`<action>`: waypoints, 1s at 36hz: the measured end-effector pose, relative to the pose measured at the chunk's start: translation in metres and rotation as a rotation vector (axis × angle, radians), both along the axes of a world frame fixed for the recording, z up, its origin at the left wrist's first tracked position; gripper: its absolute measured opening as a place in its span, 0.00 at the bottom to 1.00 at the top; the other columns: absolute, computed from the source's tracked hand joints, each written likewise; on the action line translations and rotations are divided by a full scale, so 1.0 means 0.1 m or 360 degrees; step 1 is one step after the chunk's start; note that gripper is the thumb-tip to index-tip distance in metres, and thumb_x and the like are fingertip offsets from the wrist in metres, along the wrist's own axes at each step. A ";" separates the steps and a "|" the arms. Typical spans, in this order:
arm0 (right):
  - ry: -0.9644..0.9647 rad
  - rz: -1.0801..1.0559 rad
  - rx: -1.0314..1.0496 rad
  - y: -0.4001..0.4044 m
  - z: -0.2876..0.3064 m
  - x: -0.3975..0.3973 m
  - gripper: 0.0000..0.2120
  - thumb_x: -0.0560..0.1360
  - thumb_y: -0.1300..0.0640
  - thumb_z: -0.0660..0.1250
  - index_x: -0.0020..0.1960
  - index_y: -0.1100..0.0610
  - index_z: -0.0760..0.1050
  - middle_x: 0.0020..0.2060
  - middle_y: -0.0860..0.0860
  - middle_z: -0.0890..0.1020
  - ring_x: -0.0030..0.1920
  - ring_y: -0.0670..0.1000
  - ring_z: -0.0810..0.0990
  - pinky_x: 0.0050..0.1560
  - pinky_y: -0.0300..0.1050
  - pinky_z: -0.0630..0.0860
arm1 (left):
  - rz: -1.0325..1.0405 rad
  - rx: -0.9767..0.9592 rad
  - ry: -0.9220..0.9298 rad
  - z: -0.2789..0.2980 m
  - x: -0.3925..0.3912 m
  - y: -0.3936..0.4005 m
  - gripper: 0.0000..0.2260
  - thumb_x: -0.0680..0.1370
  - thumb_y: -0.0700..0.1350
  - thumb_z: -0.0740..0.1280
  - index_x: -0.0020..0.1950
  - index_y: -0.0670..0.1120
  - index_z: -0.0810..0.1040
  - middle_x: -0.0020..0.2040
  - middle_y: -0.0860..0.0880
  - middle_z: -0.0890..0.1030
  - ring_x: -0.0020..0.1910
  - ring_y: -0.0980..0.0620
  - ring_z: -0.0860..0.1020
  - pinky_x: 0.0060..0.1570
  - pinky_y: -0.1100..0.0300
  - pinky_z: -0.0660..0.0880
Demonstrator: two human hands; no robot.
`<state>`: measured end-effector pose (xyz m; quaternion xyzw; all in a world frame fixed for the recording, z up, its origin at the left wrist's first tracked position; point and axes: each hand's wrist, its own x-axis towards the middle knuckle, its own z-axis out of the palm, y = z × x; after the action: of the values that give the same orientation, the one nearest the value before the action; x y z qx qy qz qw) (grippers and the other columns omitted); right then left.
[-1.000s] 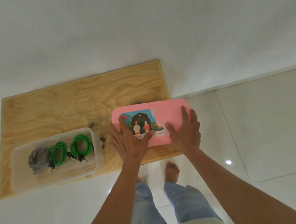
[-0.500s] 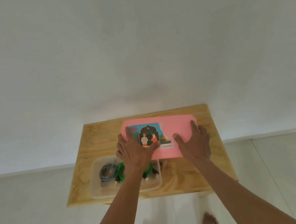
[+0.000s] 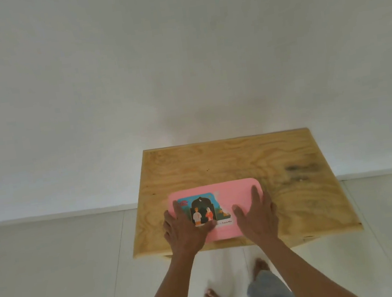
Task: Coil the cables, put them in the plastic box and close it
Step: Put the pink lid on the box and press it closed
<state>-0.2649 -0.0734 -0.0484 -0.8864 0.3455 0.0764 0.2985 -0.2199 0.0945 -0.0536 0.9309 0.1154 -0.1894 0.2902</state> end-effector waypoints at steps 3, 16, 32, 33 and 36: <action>0.0042 0.0021 0.0028 -0.02 -0.07 -0.01 0.39 0.78 0.42 0.63 0.80 0.51 0.47 0.78 0.57 0.53 0.75 0.63 0.59 0.69 0.59 0.64 | -0.0019 -0.0017 0.0032 -0.08 0.00 0.00 0.58 0.61 0.66 0.78 0.79 0.49 0.47 0.75 0.39 0.57 0.74 0.35 0.58 0.71 0.39 0.62; 0.0022 0.0006 0.0048 -0.08 -0.20 -0.03 0.39 0.78 0.42 0.64 0.80 0.50 0.47 0.78 0.56 0.54 0.75 0.62 0.58 0.69 0.59 0.66 | -0.0056 -0.0074 -0.0064 -0.21 0.03 0.06 0.54 0.61 0.62 0.80 0.78 0.50 0.52 0.74 0.42 0.60 0.72 0.38 0.60 0.67 0.40 0.65; -0.0227 0.0267 -0.0518 -0.03 -0.58 -0.10 0.33 0.78 0.37 0.56 0.79 0.49 0.56 0.80 0.52 0.56 0.69 0.62 0.67 0.55 0.56 0.78 | -0.0531 0.0307 -0.0503 -0.49 0.02 0.08 0.42 0.76 0.72 0.53 0.82 0.49 0.47 0.83 0.46 0.44 0.81 0.43 0.44 0.71 0.40 0.63; -0.0258 0.0261 -0.0534 -0.03 -0.59 -0.10 0.33 0.78 0.38 0.57 0.79 0.49 0.58 0.79 0.52 0.57 0.67 0.62 0.68 0.54 0.55 0.78 | -0.0525 0.0331 -0.0527 -0.49 0.02 0.07 0.42 0.76 0.72 0.54 0.82 0.48 0.48 0.83 0.45 0.46 0.81 0.42 0.46 0.68 0.40 0.67; -0.0299 0.0248 -0.0561 -0.03 -0.62 -0.10 0.33 0.77 0.38 0.59 0.78 0.49 0.59 0.79 0.52 0.59 0.65 0.60 0.69 0.50 0.53 0.79 | -0.0524 0.0359 -0.0572 -0.54 0.02 0.07 0.42 0.76 0.71 0.56 0.81 0.47 0.52 0.82 0.44 0.49 0.81 0.40 0.49 0.61 0.40 0.74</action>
<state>-0.2750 -0.0761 -0.1101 -0.9522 0.2545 -0.0452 0.1629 -0.2178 0.1011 -0.1074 0.9823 -0.0704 -0.0516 0.1657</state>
